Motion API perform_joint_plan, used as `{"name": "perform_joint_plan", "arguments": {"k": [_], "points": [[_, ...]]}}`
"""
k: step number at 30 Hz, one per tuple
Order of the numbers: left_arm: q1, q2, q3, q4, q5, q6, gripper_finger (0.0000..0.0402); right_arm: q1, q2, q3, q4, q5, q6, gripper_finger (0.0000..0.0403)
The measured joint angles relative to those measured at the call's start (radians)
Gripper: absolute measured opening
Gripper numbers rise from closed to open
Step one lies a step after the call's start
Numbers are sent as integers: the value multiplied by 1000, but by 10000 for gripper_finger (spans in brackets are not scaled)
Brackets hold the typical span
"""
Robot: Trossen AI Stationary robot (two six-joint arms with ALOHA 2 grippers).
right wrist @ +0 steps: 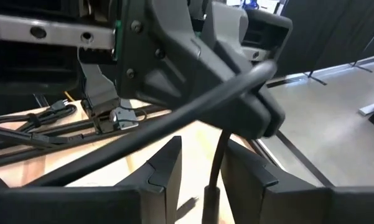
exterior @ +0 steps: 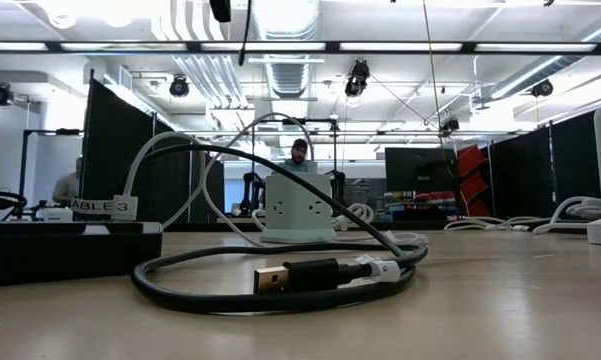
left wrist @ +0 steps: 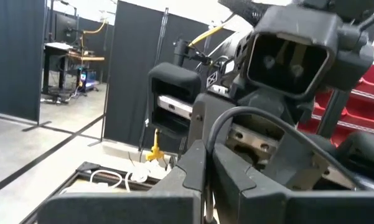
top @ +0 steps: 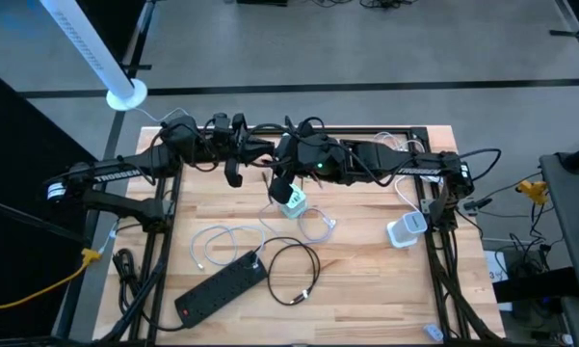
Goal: Insert USB
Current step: Insert the black charger cable into the light green outlet extension
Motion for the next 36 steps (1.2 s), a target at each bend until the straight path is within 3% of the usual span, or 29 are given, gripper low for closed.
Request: {"name": "perform_joint_plan", "arguments": {"k": [13,20,28,36], "points": [[0,0,-1,-7,6,5,1,-5,-1,0,-50,-2,21,6],[0,0,-2,-7,6,22,5,-4,-1,1,-62,7,27,1],[0,-30,-2,-10,29,53,107,-4,-6,1,-49,32,-22,1],[-2,-144,-2,-222,32,148,204,-2,-61,-1,24,25,-123,0]]}}
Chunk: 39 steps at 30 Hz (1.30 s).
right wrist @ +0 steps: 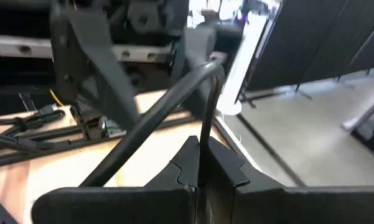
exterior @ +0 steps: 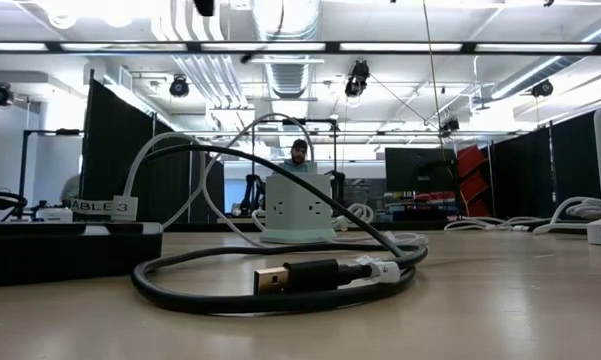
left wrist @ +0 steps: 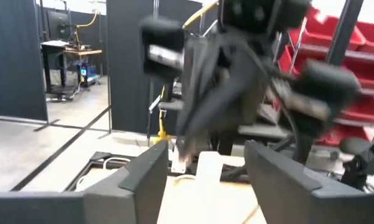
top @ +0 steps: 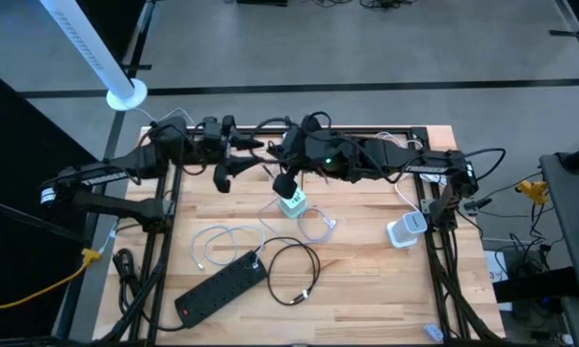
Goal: Insert USB
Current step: Insert the black charger cable into the light green outlet extension
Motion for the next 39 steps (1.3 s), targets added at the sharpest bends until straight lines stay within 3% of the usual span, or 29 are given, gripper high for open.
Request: {"name": "perform_joint_plan", "arguments": {"k": [4,8,15,18,22,28,32,36,39], "points": [[-4,-93,-20,-42,-4,42,214,1,-58,-41,43,0,-44,0],[-8,-211,-112,-11,-11,24,201,2,-135,-170,114,-1,-61,0],[-93,-342,-472,382,-116,-193,154,12,-330,-568,456,-59,-41,0],[-145,-339,-539,449,-157,-244,128,7,-381,-735,586,-98,-34,0],[-191,-284,-566,314,-175,-233,91,0,-398,-923,745,-162,-98,0],[-225,-192,-558,171,-139,-251,43,-13,-379,-1199,1161,-181,-104,0],[-248,-176,-558,274,-165,-171,7,-24,-380,-1293,1286,-176,-85,0],[-271,-161,-557,307,-232,-26,2,-37,-374,-1327,1299,-177,-80,0],[-271,-130,-557,311,-245,-13,0,-42,-357,-1333,1301,-177,-69,0]]}}
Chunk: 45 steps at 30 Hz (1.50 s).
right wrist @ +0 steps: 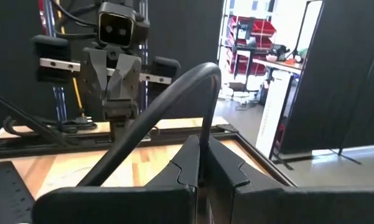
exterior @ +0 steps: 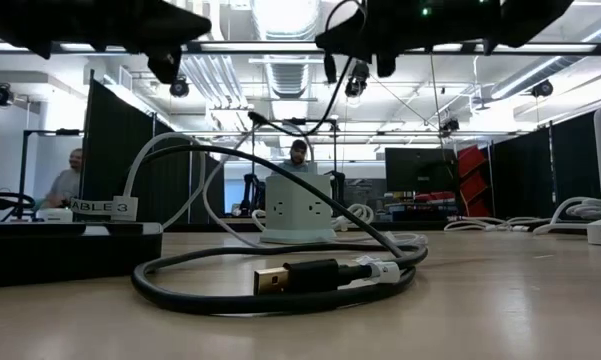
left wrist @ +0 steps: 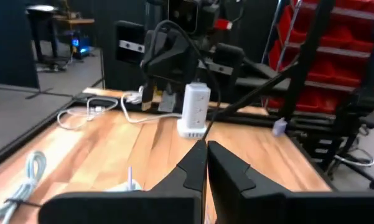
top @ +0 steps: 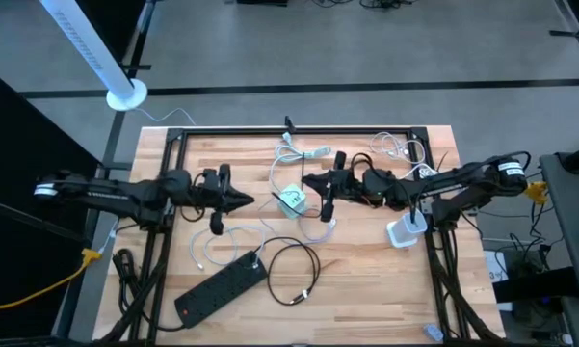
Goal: Insert USB
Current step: Insert the black charger cable into the light green outlet extension
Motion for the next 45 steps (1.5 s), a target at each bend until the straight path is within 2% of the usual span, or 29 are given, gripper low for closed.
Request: {"name": "perform_joint_plan", "arguments": {"k": [3,7,10,14,16,24,32,45], "points": [[0,55,0,28,-3,3,0,0,49,-2,2,-6,14,0],[0,140,-6,137,-27,7,0,18,186,-5,39,-1,19,0],[0,191,-7,226,-25,21,0,50,309,-7,176,30,17,0],[0,224,-8,251,-25,37,0,82,384,-6,347,120,-15,0],[0,233,-15,250,-25,40,0,84,403,-5,349,163,-25,0],[0,240,-34,251,-24,47,0,68,484,-5,447,159,-36,0],[-1,240,-34,253,-24,55,0,49,493,-3,482,185,-109,0],[-1,240,-34,254,-23,75,0,40,493,-1,454,175,-10,0]]}}
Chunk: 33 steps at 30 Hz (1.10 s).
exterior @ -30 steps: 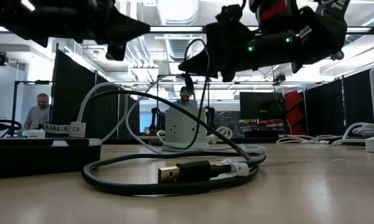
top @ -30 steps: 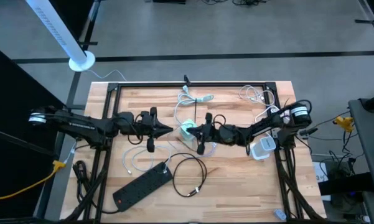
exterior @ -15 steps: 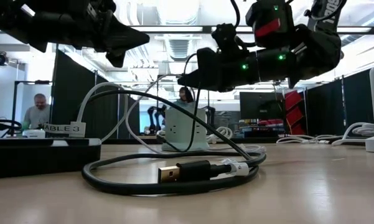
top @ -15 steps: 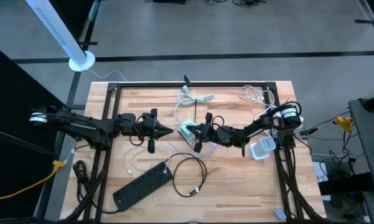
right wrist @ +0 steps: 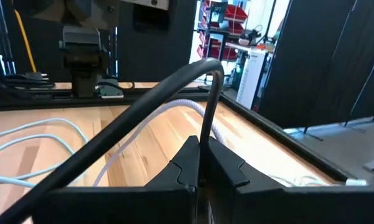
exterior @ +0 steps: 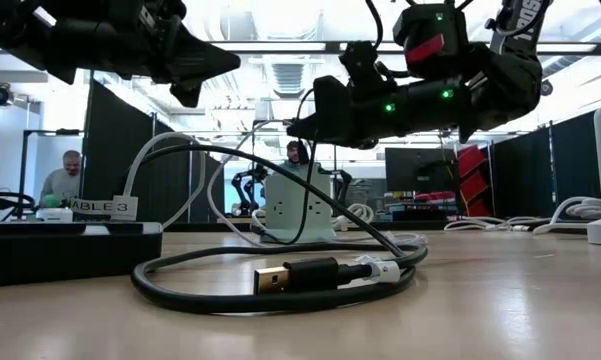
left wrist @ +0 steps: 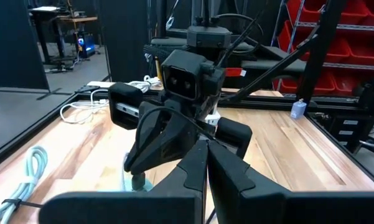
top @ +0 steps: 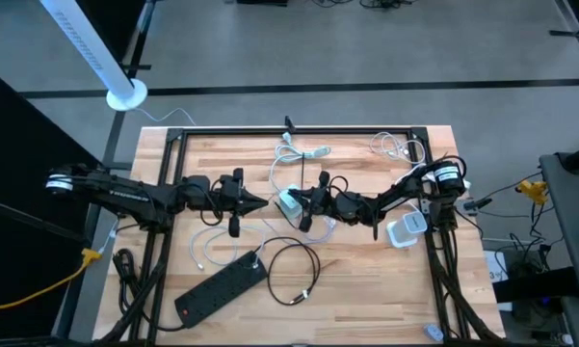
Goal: Insert USB
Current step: Insert the black charger cable into the light green outlet extension
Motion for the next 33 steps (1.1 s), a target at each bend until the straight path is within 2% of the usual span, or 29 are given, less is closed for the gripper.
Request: {"name": "perform_joint_plan", "arguments": {"k": [15,21,33], "points": [[0,0,0,-3,1,3,0,13,17,9,5,11,18,0],[0,0,0,-3,1,10,0,18,13,12,-49,59,20,0],[-1,0,0,-3,9,10,0,38,3,12,-183,69,-15,0]]}}
